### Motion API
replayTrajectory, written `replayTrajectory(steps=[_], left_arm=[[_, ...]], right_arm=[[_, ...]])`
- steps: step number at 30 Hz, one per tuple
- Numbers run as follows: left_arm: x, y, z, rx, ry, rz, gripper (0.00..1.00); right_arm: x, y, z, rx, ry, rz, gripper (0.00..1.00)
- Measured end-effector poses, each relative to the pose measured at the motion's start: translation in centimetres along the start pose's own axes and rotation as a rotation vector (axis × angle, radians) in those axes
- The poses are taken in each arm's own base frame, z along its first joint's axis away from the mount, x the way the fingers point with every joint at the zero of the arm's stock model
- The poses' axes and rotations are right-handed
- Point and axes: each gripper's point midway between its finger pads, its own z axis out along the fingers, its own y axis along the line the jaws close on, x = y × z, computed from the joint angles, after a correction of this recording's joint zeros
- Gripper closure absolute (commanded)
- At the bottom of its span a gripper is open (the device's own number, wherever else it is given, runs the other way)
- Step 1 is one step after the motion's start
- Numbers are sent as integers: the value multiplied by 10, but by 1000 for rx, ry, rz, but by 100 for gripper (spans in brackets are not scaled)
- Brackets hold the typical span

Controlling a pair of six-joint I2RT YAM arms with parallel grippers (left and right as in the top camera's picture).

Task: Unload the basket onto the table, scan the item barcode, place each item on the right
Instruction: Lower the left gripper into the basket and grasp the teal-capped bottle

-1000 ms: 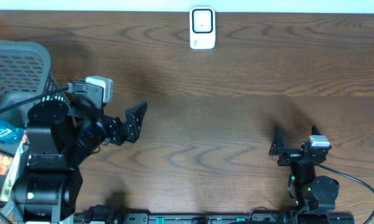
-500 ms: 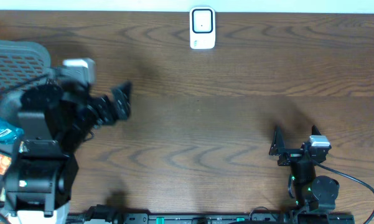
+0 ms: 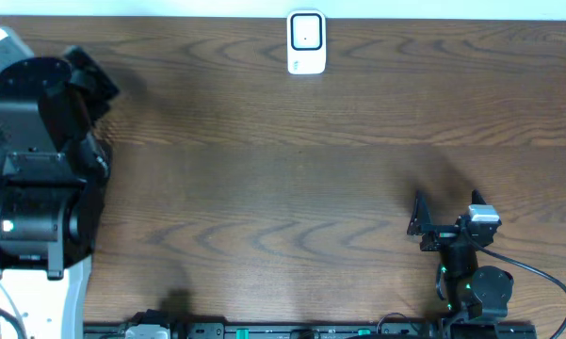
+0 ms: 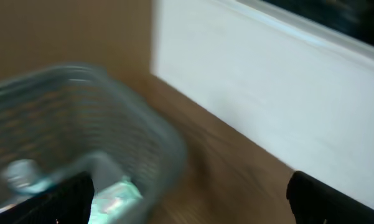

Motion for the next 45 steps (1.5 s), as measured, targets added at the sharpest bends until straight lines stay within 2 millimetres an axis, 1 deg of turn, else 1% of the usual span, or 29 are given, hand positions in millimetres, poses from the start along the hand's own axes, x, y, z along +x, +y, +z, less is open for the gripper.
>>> replayTrajectory(steps=[7, 10, 12, 15, 18, 20, 23, 26, 32, 35, 38, 45], left_arm=[[-18, 59, 17, -263, -87, -160, 2], [-16, 89, 32, -363, -70, -207, 2], [-7, 113, 45, -431, -25, -252, 2], [12, 150, 68, -512, 67, -354, 2], [31, 176, 91, -548, 151, -451, 2], [46, 190, 105, -563, 220, -505, 2], [68, 204, 116, -594, 307, -567, 2], [88, 214, 122, -633, 378, -615, 2], [117, 219, 146, -665, 473, -651, 2], [126, 220, 154, -671, 500, -653, 2], [132, 220, 158, -675, 519, -654, 2], [141, 221, 151, -714, 547, -693, 2]], right_arm=[[0, 0, 0, 0, 0, 0, 1], [0, 0, 0, 0, 0, 0, 1], [0, 0, 0, 0, 0, 0, 1], [0, 0, 0, 0, 0, 0, 1], [0, 0, 0, 0, 0, 0, 1], [0, 0, 0, 0, 0, 0, 1], [0, 0, 0, 0, 0, 0, 1], [0, 0, 0, 0, 0, 0, 1], [0, 0, 0, 0, 0, 0, 1], [0, 0, 0, 0, 0, 0, 1], [0, 0, 0, 0, 0, 0, 1], [0, 0, 0, 0, 0, 0, 1]])
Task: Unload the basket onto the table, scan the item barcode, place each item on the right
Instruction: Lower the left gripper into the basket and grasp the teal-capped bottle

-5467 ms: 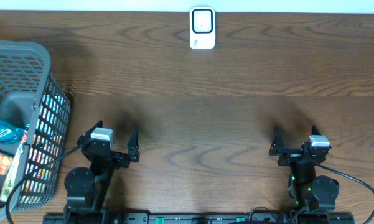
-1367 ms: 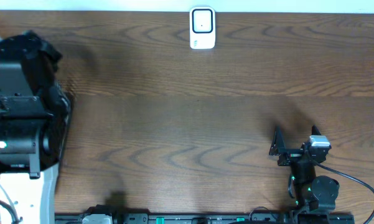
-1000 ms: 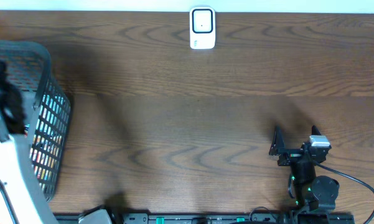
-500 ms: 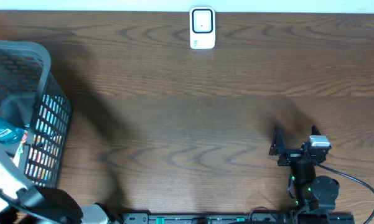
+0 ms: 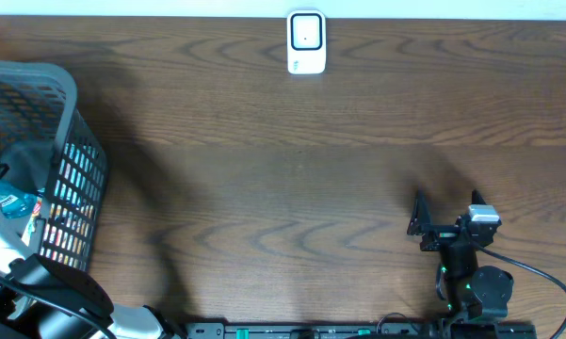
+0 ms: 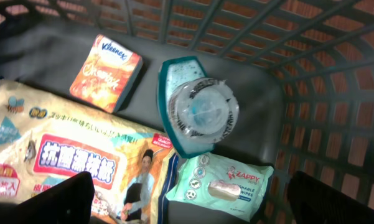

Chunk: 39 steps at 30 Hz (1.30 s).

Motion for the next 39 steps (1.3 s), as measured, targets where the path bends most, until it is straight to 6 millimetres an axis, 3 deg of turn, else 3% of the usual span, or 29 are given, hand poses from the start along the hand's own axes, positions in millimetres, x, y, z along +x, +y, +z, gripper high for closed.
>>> replayTrajectory(steps=[11, 20, 25, 30, 34, 39], left_arm=[[-1, -3, 4, 2, -1, -62, 2], [8, -8, 52, -66, 40, -59, 2], [10, -10, 67, -84, 48, -50, 2], [2, -6, 71, -114, 2, -47, 1], [-5, -1, 70, -141, -41, -27, 9], [-9, 1, 70, -155, -63, -14, 11]], right_arm=[[0, 0, 0, 0, 0, 0, 1], [0, 0, 0, 0, 1, 0, 1], [0, 0, 0, 0, 0, 0, 1], [0, 0, 0, 0, 0, 0, 1], [0, 0, 0, 0, 0, 0, 1], [0, 0, 0, 0, 0, 0, 1]])
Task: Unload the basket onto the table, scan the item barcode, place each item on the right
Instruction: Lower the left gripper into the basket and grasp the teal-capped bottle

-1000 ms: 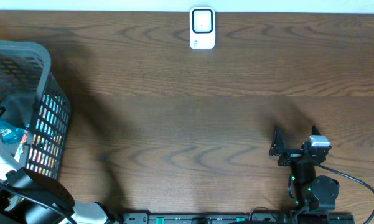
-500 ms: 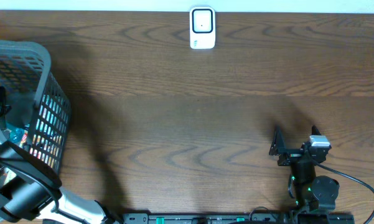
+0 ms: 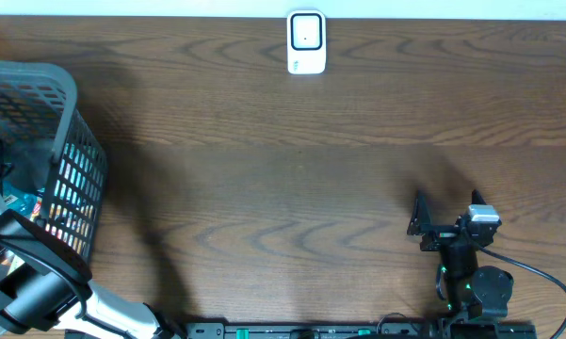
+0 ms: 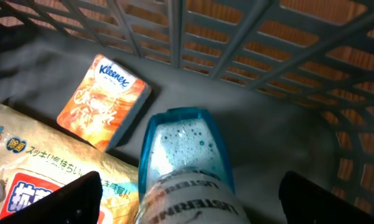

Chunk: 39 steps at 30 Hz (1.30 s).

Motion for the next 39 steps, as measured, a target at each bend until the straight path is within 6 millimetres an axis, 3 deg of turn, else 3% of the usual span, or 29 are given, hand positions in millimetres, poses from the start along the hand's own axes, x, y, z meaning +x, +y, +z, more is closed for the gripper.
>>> replayTrajectory(steps=[8, 10, 12, 17, 19, 25, 39], left_arm=[[1, -1, 8, 6, -13, 7, 11], [2, 0, 11, 3, -15, 7, 15], [3, 1, 12, -2, -16, 8, 24], [3, 2, 13, -7, -20, 9, 64], [3, 3, 13, -11, -20, 19, 72], [3, 3, 13, -13, -21, 63, 78], [3, 8, 4, -11, -14, 124, 78]], right_arm=[[0, 0, 0, 0, 0, 0, 1], [0, 0, 0, 0, 0, 0, 1], [0, 0, 0, 0, 0, 0, 1], [0, 0, 0, 0, 0, 0, 1], [0, 0, 0, 0, 0, 0, 1], [0, 0, 0, 0, 0, 0, 1], [0, 0, 0, 0, 0, 0, 1]])
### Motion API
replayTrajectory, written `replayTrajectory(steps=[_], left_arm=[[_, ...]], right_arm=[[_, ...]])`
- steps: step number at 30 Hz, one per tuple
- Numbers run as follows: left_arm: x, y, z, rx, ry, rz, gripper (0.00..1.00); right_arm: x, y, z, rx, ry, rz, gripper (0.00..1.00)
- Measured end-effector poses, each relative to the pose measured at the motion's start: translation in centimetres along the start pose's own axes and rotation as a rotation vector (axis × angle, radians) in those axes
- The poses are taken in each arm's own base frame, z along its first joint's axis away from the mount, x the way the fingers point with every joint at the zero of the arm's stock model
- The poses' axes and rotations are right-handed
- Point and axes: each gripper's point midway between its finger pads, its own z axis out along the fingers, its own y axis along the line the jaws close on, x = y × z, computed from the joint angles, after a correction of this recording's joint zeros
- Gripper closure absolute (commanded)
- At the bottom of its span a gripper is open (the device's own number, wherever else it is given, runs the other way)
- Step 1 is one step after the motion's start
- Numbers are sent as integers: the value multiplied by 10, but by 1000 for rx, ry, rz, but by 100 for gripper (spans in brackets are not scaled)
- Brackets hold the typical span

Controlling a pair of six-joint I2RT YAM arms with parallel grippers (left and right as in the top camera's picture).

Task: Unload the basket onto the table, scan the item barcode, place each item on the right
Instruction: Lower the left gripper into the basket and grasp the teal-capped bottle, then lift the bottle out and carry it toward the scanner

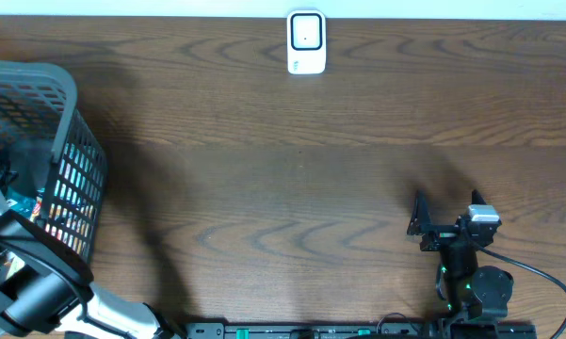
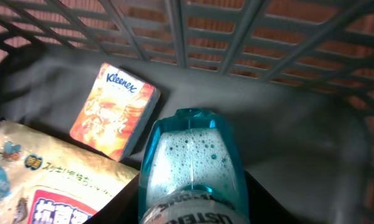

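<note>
In the left wrist view a clear bottle of blue mouthwash (image 2: 191,168), foam inside and a white label at its lower end, lies in the grey mesh basket (image 2: 255,37). My left gripper (image 2: 193,202) is shut on it, one dark finger (image 2: 127,202) against each side. The white scanner (image 1: 306,42) stands at the table's far edge, in the middle. My right gripper (image 1: 417,215) rests near the front right, far from both and holding nothing; its jaws are too small to read.
An orange Kleenex pack (image 2: 115,112) and a yellow wipes packet (image 2: 37,180) lie next to the bottle on the basket floor. The basket (image 1: 71,122) stands at the table's left edge, and its walls close in around my left gripper.
The left fingers stood wide apart at the frame's edges, either side of the bottle. Now they press on its sides. The right arm has not moved.
My left arm was above the table's left end, with the basket coming into view. Then the gripper hung open over the basket's contents, looking down at the bottle's end. It was then low around the bottle, and now grips it.
</note>
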Motion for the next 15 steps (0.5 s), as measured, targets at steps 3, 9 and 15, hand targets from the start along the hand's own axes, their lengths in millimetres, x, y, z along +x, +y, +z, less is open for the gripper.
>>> replayTrajectory(steps=[3, 9, 15], left_arm=[[-8, 2, -20, 42, -28, -9, 78], [-35, 16, -103, 217, -152, -80, 78], [-40, 33, -174, 413, -207, -168, 78]], right_arm=[[0, 0, 0, 0, 0, 0, 1], [0, 0, 0, 0, 0, 0, 1], [0, 0, 0, 0, 0, 0, 1]])
